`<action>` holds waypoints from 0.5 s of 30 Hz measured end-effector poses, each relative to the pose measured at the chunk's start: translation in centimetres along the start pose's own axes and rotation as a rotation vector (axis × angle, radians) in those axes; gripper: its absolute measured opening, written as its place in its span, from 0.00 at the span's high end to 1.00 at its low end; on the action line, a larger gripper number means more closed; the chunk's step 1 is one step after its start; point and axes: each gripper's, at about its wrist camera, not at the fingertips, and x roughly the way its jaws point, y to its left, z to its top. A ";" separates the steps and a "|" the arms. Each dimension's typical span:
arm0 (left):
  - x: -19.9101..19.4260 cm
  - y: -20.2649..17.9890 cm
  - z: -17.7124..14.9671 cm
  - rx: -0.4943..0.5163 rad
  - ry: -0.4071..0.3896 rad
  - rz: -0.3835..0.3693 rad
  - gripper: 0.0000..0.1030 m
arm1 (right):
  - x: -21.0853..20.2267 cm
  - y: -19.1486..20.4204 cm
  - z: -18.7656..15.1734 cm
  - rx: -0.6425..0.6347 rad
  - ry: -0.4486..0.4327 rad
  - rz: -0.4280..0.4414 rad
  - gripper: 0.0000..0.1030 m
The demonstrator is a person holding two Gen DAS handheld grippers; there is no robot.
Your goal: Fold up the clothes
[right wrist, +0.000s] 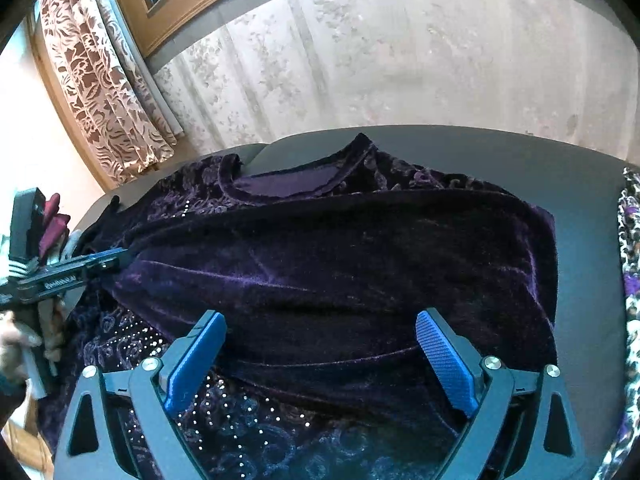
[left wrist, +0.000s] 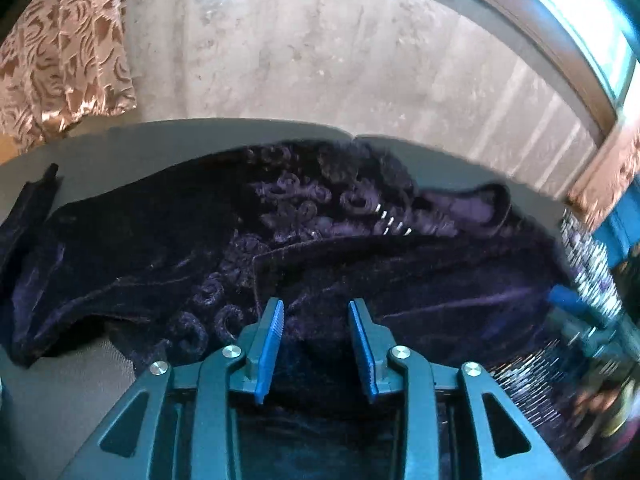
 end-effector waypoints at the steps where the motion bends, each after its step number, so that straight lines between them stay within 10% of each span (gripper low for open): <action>1: -0.4 -0.7 0.8 0.008 -0.023 -0.035 0.67 | -0.1 0.1 0.0 0.003 0.001 0.000 0.04; 8: 2.5 -8.5 7.1 0.051 0.053 -0.402 0.50 | -0.3 -0.2 -0.2 0.038 -0.012 0.036 0.00; 15: 11.0 -13.1 10.2 0.022 0.236 -0.450 0.49 | -0.5 -0.4 -0.4 0.058 -0.035 0.065 0.00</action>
